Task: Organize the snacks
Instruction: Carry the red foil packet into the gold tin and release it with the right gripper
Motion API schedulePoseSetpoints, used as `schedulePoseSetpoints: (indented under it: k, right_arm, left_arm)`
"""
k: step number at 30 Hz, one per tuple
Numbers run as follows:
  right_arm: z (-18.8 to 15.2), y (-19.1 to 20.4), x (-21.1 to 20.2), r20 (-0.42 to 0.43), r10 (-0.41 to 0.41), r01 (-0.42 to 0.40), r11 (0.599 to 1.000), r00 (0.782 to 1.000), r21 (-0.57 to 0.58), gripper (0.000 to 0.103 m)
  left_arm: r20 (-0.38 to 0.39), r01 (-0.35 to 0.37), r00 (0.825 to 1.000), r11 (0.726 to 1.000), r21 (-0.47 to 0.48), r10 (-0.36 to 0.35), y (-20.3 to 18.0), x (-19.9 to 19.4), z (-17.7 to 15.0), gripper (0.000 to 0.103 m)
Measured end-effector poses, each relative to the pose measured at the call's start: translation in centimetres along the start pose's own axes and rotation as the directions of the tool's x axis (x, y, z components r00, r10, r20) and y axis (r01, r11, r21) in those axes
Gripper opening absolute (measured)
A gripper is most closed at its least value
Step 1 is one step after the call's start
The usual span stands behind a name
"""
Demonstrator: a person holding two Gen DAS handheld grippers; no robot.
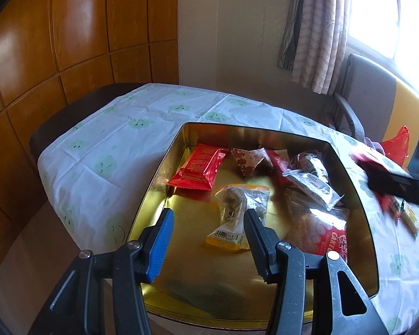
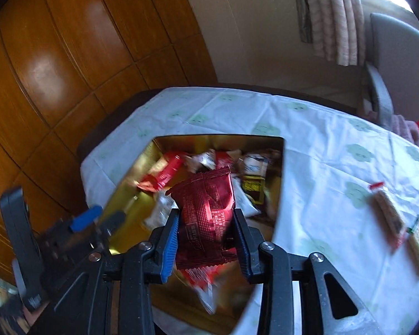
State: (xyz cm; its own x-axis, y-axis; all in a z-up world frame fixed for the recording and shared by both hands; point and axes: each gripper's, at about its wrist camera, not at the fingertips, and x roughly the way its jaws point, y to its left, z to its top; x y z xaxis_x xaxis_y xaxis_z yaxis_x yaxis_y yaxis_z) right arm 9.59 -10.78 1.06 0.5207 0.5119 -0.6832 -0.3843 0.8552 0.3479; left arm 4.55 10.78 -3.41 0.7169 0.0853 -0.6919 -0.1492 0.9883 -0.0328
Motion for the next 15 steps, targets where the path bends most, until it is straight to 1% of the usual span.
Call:
schedulePoseSetpoints:
  k: [2, 3, 5, 7, 10, 15]
  right_arm:
    - [0.7, -0.1, 2.3, -0.022, 0.053, -0.052, 0.998, 0.998, 0.043, 0.041]
    - [0.9, -0.3, 3.7, -0.049, 0.063, -0.060, 0.996, 0.997, 0.063, 0.041]
    - [0.9, -0.3, 5.7, -0.090, 0.048, -0.040, 0.995, 0.995, 0.090, 0.041]
    - [0.7, -0.4, 6.6, -0.104, 0.045, -0.034, 0.994, 0.994, 0.106, 0.041]
    - [0.1, -0.5, 6.0, -0.088, 0.070, -0.059, 0.991, 0.994, 0.122, 0.042]
    - [-0.5, -1.0, 3.6, -0.038, 0.037, -0.032, 0.992, 0.999, 0.118, 0.042]
  left_arm:
    - [-0.009, 0.000, 1.000, 1.000, -0.003, 0.000, 0.1, 0.3, -0.1, 0.053]
    - [-0.013, 0.000, 1.000, 1.000, -0.003, 0.000, 0.2, 0.4, -0.2, 0.053]
    - [-0.020, 0.000, 1.000, 1.000, -0.003, 0.000, 0.2, 0.6, -0.3, 0.053]
    - [-0.033, 0.002, 0.999, 1.000, -0.004, -0.003, 0.3, 1.0, -0.4, 0.053]
    - [-0.043, 0.000, 0.999, 1.000, -0.006, 0.000, 0.3, 1.4, -0.5, 0.053]
    - [-0.033, 0.003, 0.999, 1.000, -0.001, -0.003, 0.1, 1.0, -0.4, 0.053]
